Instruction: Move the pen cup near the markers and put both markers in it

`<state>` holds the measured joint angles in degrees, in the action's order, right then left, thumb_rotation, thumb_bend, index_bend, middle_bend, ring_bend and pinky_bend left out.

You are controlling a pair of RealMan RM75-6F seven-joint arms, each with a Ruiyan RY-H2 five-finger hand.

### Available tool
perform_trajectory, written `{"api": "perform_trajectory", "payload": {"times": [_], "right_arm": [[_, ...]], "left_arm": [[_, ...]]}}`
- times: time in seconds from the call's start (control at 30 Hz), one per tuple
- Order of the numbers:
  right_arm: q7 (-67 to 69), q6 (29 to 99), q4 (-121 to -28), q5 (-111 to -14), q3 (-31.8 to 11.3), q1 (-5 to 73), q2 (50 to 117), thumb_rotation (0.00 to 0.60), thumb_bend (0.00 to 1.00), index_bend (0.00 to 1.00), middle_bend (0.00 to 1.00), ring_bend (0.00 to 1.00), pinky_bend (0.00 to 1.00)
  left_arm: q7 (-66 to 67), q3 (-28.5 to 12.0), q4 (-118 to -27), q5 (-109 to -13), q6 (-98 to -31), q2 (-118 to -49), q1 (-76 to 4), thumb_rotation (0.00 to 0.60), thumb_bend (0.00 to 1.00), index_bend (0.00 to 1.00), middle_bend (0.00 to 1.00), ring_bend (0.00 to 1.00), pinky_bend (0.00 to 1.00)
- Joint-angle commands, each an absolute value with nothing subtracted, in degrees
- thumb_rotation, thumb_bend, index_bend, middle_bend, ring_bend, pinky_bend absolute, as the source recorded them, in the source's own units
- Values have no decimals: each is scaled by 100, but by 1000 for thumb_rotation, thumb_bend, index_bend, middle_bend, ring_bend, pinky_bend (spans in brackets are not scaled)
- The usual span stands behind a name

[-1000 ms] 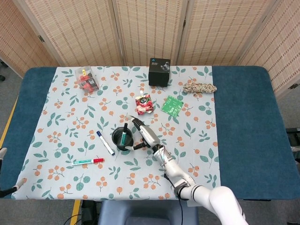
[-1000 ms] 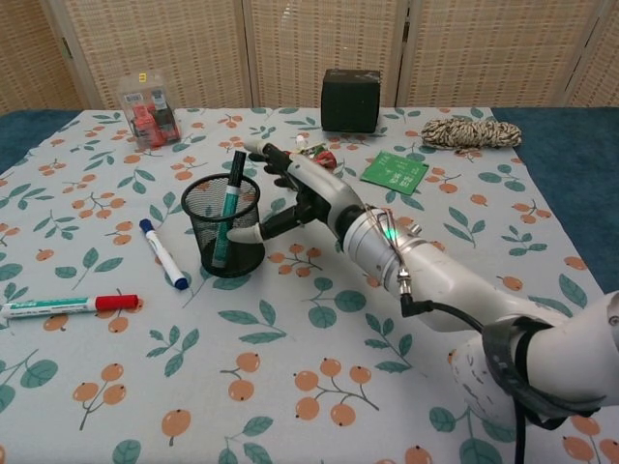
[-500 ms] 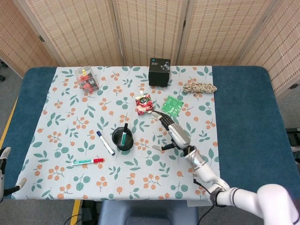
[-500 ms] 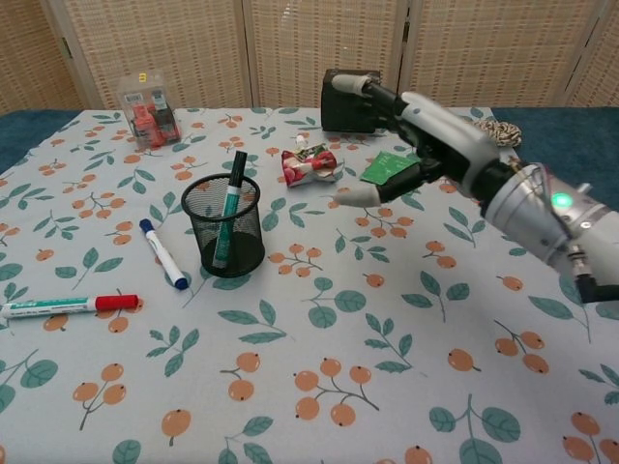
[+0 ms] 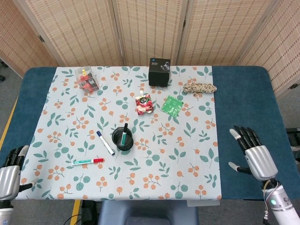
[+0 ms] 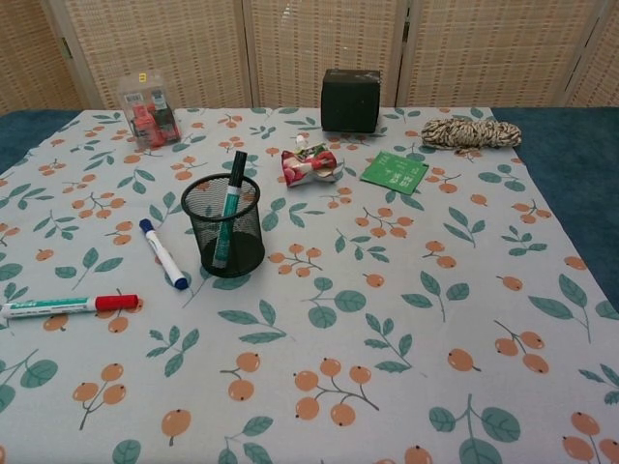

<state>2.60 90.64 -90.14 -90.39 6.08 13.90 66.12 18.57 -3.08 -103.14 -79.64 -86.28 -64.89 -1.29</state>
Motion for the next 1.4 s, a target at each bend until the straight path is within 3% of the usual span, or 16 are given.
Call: {"api": "perform_trajectory", "payload": {"times": [0.03, 0.23, 0.33, 0.47, 0.67, 0.73, 0.87, 1.03, 1.23, 1.4], "right_arm": [[-13, 9046, -9073, -8850, 631, 1211, 6501, 600, 64, 0, 0, 0, 0], [-179, 8864, -9171, -8616, 430, 1137, 6464, 600, 70, 0, 0, 0, 0], [-193, 8835, -9169, -8634, 355, 1115, 6484, 600, 70, 0, 0, 0, 0], [-271, 8765, -9101, -8675, 279, 1107, 6553, 600, 70, 0, 0, 0, 0], [-191, 8618, -8991, -8868, 242, 1144, 6579, 600, 70, 0, 0, 0, 0], [-122, 8589, -8939, -8934, 220, 1159, 6581, 600, 70, 0, 0, 0, 0], [7, 8495, -8848, -9018, 202, 1186, 6577, 600, 70, 0, 0, 0, 0], [122, 8507, -8782, -9103, 160, 1164, 6571, 600, 69, 0, 0, 0, 0], [148, 8520, -8773, -9236, 162, 1131, 6555, 600, 66, 0, 0, 0, 0], [107, 8524, -8768, -9329, 169, 1100, 6552, 600, 65, 0, 0, 0, 0]], "left_arm": [[1899, -301, -10307, -7975, -8598, -6515, -165, 600, 131, 0, 124, 104, 444], [1821, -233, -10188, -8338, -8699, -6568, -199, 600, 131, 0, 148, 104, 446], [1692, -173, -9961, -8716, -8805, -6691, -236, 600, 132, 41, 217, 120, 467], [1455, -145, -9731, -8950, -8676, -6914, -387, 600, 131, 256, 420, 278, 524], [1712, -324, -10226, -8531, -7808, -6805, -882, 600, 131, 368, 705, 549, 624], [1955, -460, -10519, -8234, -7581, -6724, -1037, 600, 131, 379, 783, 649, 693], [2169, -667, -10823, -7757, -7343, -6760, -1252, 600, 131, 428, 970, 917, 924], [2818, -758, -11463, -6706, -7036, -6697, -1456, 600, 131, 473, 1000, 999, 1000], [3831, -1061, -12173, -5450, -7819, -7261, -1618, 600, 131, 512, 1000, 1000, 1000], [4337, -1259, -12216, -4788, -8032, -7673, -1968, 600, 156, 508, 1000, 1000, 1000]]}}
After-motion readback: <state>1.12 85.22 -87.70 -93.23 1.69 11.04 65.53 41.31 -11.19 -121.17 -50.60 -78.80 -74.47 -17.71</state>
